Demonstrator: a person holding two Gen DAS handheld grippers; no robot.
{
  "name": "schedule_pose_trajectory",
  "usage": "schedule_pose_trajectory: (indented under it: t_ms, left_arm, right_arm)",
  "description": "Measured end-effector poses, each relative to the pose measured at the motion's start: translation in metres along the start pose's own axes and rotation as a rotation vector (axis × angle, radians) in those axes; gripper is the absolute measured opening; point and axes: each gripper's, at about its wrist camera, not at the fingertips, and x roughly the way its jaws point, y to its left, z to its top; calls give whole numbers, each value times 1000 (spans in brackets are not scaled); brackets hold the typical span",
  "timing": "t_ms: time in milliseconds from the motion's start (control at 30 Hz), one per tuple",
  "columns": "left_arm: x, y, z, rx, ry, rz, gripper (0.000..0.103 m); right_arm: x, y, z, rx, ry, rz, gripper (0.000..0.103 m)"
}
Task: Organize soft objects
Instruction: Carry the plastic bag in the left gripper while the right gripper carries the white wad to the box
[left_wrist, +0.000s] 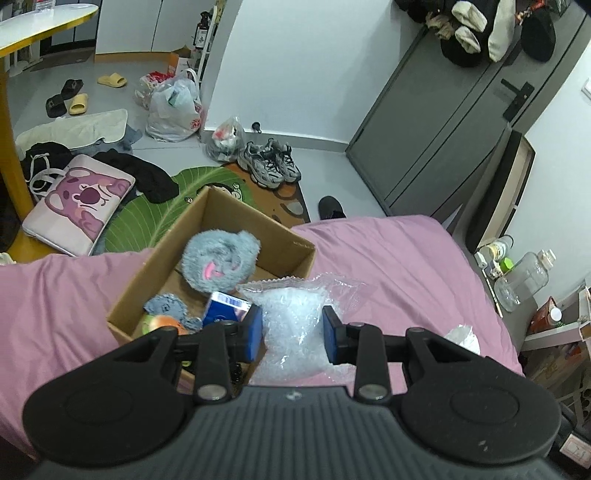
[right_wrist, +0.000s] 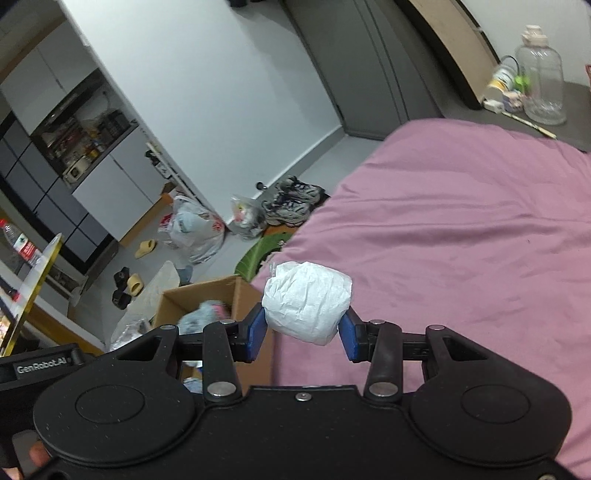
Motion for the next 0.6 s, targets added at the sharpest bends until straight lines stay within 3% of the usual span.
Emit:
schedule_pose_trajectory:
  t_ms: [600]
  left_arm:
    - [-26, 41, 22, -25, -24, 2, 32]
  right_arm:
    - [7, 63, -1, -90, 20, 45, 41]
